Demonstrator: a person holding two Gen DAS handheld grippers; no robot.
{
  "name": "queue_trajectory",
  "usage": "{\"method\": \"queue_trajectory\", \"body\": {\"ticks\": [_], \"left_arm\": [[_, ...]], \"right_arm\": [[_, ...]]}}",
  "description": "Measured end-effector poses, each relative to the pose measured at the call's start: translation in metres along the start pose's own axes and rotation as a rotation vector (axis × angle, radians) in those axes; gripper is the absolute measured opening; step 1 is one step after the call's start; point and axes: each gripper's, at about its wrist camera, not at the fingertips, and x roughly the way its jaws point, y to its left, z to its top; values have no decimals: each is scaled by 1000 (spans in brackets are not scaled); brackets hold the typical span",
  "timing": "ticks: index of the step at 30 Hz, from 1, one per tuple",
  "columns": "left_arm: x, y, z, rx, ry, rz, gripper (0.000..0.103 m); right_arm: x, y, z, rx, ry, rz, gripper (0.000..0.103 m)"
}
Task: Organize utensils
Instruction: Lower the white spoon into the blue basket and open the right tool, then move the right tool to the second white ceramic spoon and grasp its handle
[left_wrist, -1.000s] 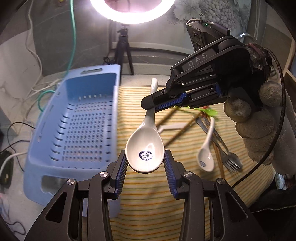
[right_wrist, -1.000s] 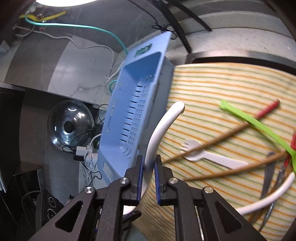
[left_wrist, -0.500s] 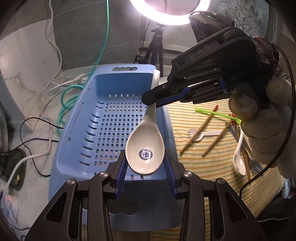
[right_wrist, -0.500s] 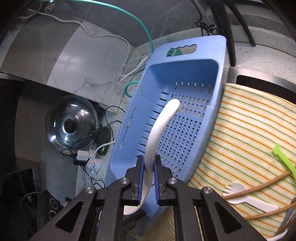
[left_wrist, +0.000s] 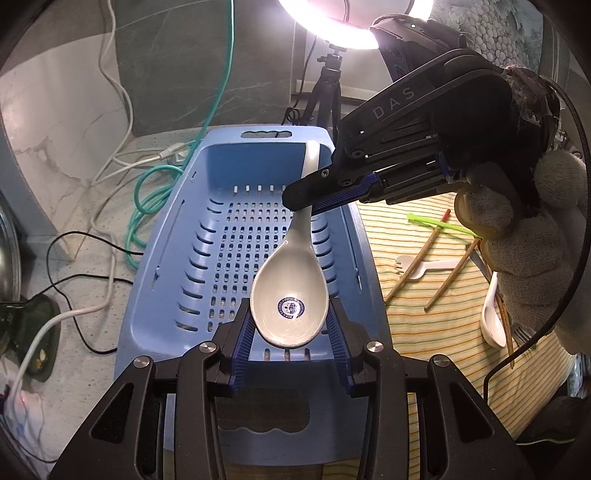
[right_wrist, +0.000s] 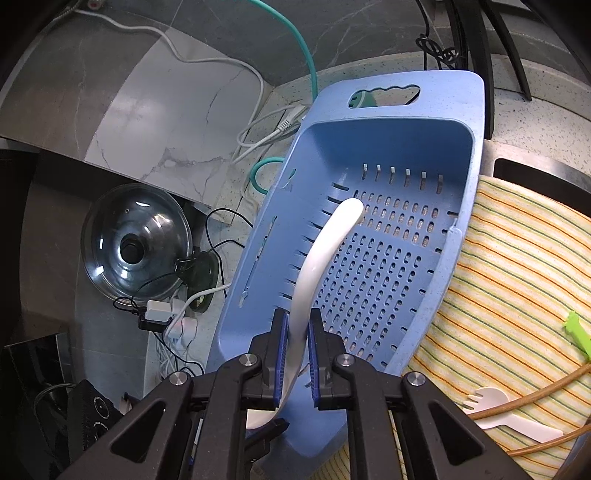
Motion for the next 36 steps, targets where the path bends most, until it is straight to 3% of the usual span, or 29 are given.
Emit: {"method": "queue_trajectory", "body": {"ticks": [6, 8, 10, 29, 36], "left_arm": [[-3, -5, 2, 24, -3, 31, 38], [-4, -5, 3, 13, -5, 30, 38], [-8, -6, 4, 14, -13, 40, 38], [-59, -39, 21, 50, -118, 67, 38], [-67, -61, 26, 74, -133, 49, 38]], "right_arm": [[-2, 3, -1, -23, -10, -38, 15], [-5, 2, 0, -22, -15, -46, 30], [-10, 0, -1, -22, -29, -44, 36], [-70, 10, -23, -92, -84, -53, 37], [-110, 1, -39, -119, -137, -102, 37]]}}
